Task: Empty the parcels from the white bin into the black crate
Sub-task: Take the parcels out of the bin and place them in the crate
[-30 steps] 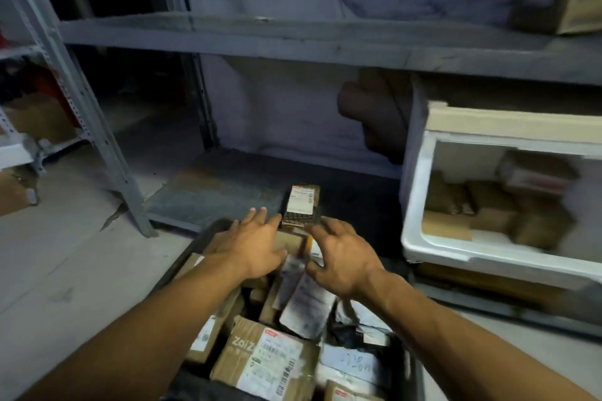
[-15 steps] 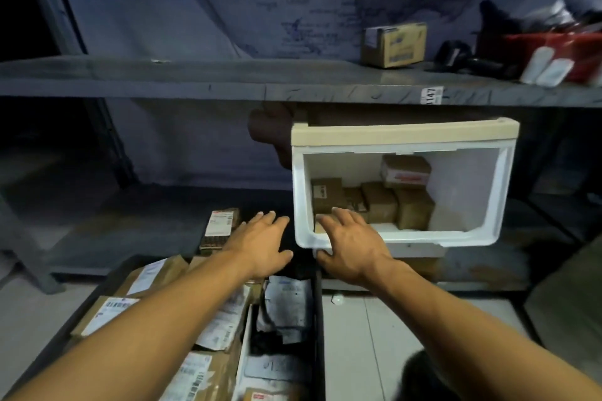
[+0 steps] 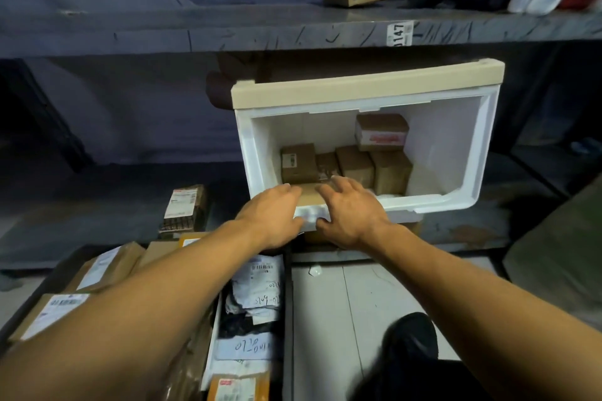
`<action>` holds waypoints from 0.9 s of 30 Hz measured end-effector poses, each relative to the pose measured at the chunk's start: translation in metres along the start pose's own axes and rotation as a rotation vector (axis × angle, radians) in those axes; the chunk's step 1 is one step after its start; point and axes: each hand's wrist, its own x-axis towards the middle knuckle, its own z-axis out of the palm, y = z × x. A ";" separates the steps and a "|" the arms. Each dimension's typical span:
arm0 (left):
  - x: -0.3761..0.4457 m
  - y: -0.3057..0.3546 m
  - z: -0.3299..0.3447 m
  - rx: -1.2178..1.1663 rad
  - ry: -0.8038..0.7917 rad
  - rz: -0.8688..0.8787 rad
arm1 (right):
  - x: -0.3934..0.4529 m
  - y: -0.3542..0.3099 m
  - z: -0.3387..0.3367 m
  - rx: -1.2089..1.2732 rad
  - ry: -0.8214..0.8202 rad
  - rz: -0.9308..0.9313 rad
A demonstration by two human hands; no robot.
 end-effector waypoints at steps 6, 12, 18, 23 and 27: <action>0.048 -0.003 0.024 -0.049 0.008 -0.028 | 0.040 0.026 0.023 0.020 -0.054 0.020; 0.108 -0.012 0.049 -0.087 -0.009 -0.091 | 0.088 0.055 0.042 0.117 -0.066 0.064; 0.157 -0.014 0.075 -0.257 -0.089 -0.296 | 0.133 0.074 0.053 0.336 -0.184 0.213; 0.184 -0.011 0.086 -0.264 -0.141 -0.414 | 0.156 0.079 0.060 0.477 -0.250 0.264; 0.198 -0.013 0.084 -0.293 -0.164 -0.493 | 0.173 0.080 0.067 0.553 -0.315 0.276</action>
